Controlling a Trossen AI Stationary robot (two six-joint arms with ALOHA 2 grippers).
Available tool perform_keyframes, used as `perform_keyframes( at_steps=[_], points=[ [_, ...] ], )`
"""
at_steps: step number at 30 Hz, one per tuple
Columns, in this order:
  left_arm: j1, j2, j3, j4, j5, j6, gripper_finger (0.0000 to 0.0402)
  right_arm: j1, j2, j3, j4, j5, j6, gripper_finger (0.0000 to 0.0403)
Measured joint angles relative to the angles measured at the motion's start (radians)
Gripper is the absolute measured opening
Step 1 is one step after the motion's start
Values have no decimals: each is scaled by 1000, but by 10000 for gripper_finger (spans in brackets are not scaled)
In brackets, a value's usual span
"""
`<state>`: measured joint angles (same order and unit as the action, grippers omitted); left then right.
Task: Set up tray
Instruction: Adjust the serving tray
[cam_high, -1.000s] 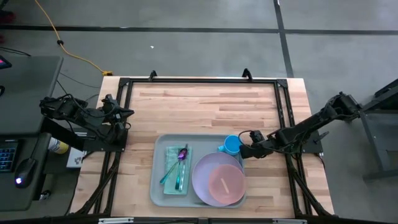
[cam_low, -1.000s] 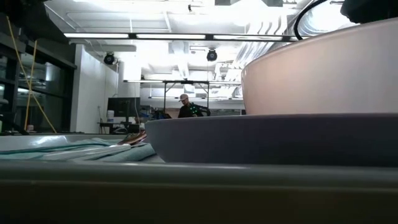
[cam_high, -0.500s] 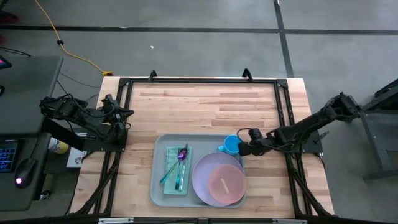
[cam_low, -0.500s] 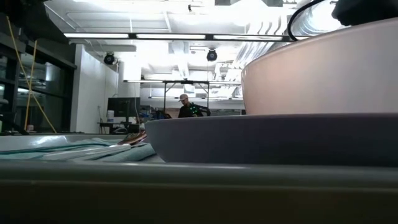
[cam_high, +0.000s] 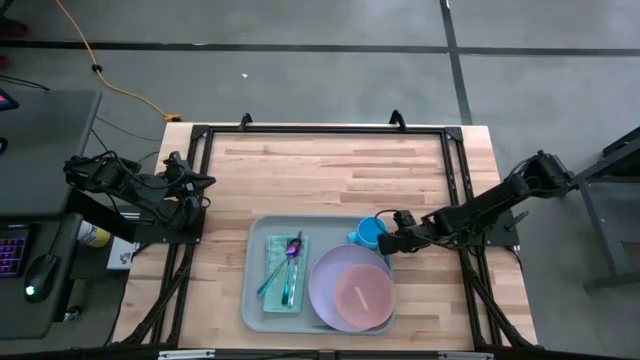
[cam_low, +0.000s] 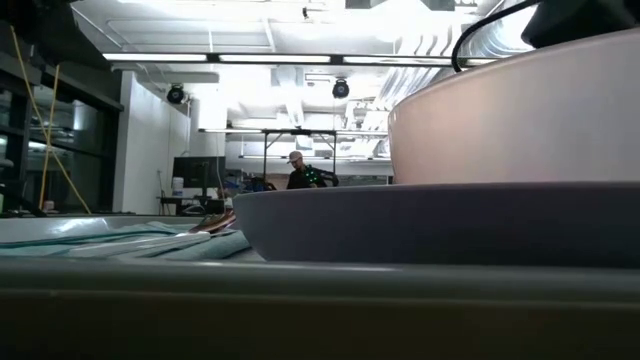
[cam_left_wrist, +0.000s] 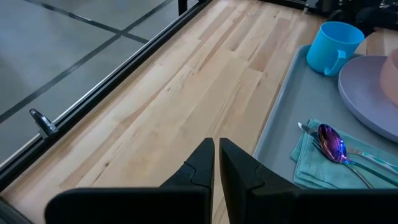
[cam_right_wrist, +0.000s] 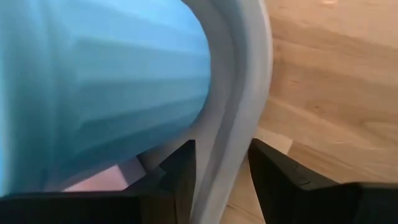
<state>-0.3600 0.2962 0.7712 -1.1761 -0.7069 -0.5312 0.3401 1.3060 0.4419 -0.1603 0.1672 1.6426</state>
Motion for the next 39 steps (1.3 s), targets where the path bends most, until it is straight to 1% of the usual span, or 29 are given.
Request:
perform_keyframes(
  at_steps=[5,15,18,31,35,39],
  points=[
    [0,0,0,0,0,0,56,0,15,2,5,-9,2,114],
    [0,0,0,0,0,0,56,0,15,1,3,-18,12,38],
    [0,0,0,0,0,0,56,-1,15,1,9,-13,22,23],
    [0,0,0,0,0,0,56,0,14,1,-14,-17,40,19],
    [0,0,0,0,0,0,56,0,13,3,-44,-22,56,22],
    [0,0,0,0,0,0,56,1,4,4,-71,-25,61,16]
  ],
)
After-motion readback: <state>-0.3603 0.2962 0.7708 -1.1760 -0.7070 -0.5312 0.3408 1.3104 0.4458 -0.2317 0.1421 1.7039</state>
